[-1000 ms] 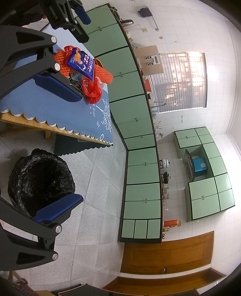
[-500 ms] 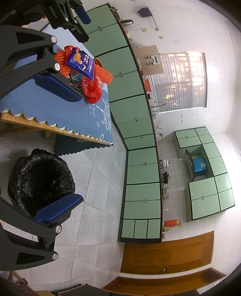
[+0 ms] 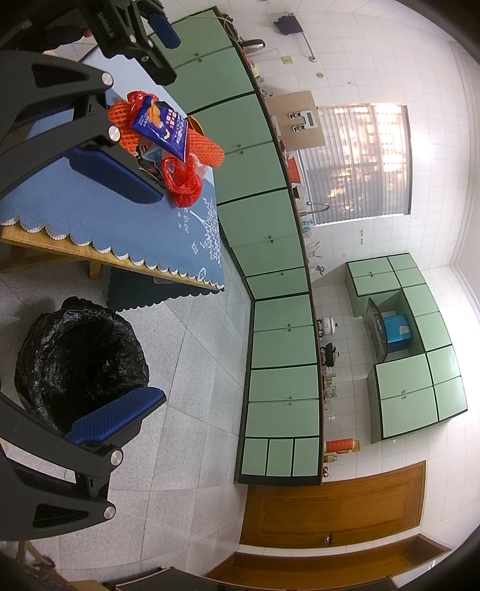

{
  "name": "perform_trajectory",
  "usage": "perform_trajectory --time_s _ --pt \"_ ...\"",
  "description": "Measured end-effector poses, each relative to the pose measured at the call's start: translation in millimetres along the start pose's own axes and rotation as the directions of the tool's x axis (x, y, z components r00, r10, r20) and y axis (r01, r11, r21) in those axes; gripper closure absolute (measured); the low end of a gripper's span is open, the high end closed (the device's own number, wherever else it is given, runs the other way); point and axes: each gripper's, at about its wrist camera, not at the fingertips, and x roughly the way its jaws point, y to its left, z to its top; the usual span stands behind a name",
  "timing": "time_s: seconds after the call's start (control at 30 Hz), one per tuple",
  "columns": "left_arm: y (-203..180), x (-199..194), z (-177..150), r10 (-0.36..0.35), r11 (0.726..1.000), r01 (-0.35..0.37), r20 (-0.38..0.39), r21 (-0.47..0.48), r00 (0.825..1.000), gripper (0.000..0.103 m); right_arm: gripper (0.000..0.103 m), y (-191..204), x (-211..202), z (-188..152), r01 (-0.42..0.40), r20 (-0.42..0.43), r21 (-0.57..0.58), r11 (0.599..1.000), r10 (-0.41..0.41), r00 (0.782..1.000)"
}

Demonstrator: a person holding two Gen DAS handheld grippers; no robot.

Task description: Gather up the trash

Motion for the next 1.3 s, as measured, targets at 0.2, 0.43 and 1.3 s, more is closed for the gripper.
perform_trajectory --time_s 0.2,0.43,1.3 --pt "0 0 0 0.0 1.0 0.0 0.0 -0.001 1.0 0.005 0.006 0 0 0 0.0 0.0 0.0 1.0 0.0 1.0" --pt "0 1 -1 0.0 1.0 0.0 0.001 0.0 1.0 0.005 0.006 0 0 0 0.0 0.001 0.001 1.0 0.0 1.0" --pt "82 26 3 0.207 0.975 -0.211 -0.06 -0.067 0.977 0.005 0.02 34 34 10 -0.086 -0.06 -0.007 0.996 0.085 0.995"
